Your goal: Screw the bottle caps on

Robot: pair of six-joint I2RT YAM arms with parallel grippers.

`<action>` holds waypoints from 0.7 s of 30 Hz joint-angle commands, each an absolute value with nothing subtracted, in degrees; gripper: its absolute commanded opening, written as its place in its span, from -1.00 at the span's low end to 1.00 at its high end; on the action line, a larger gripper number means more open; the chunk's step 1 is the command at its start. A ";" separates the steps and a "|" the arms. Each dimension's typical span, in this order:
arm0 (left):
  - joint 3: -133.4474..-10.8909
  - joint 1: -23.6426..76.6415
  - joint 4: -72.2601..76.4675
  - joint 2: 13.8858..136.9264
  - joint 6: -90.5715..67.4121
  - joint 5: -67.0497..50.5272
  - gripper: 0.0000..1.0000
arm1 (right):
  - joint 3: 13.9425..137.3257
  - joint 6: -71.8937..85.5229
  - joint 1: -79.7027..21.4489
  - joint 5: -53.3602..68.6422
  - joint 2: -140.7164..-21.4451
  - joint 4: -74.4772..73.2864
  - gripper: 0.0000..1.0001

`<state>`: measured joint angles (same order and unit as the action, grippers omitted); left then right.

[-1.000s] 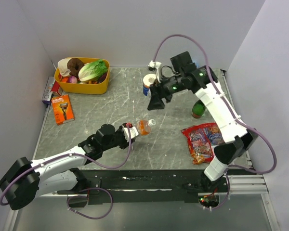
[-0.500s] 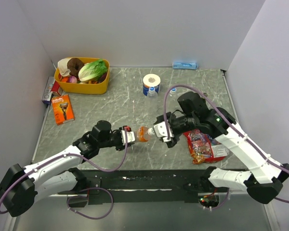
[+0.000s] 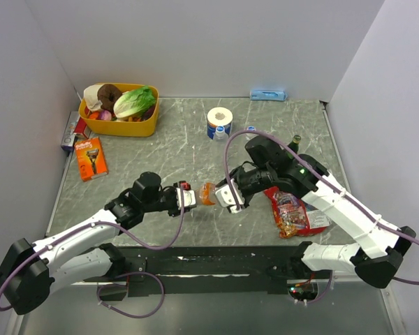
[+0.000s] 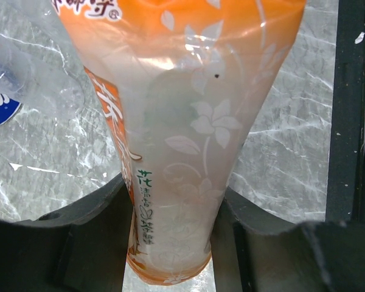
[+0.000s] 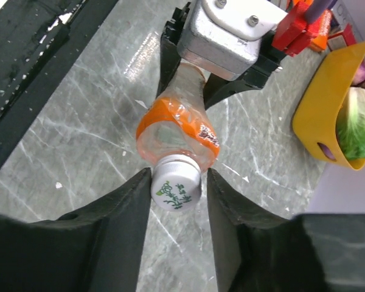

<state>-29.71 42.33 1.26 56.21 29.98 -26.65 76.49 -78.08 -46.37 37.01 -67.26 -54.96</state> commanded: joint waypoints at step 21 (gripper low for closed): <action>-29.18 50.09 24.88 58.36 25.05 8.52 -0.98 | 94.30 12.65 -32.43 35.52 -93.69 -61.25 -1.00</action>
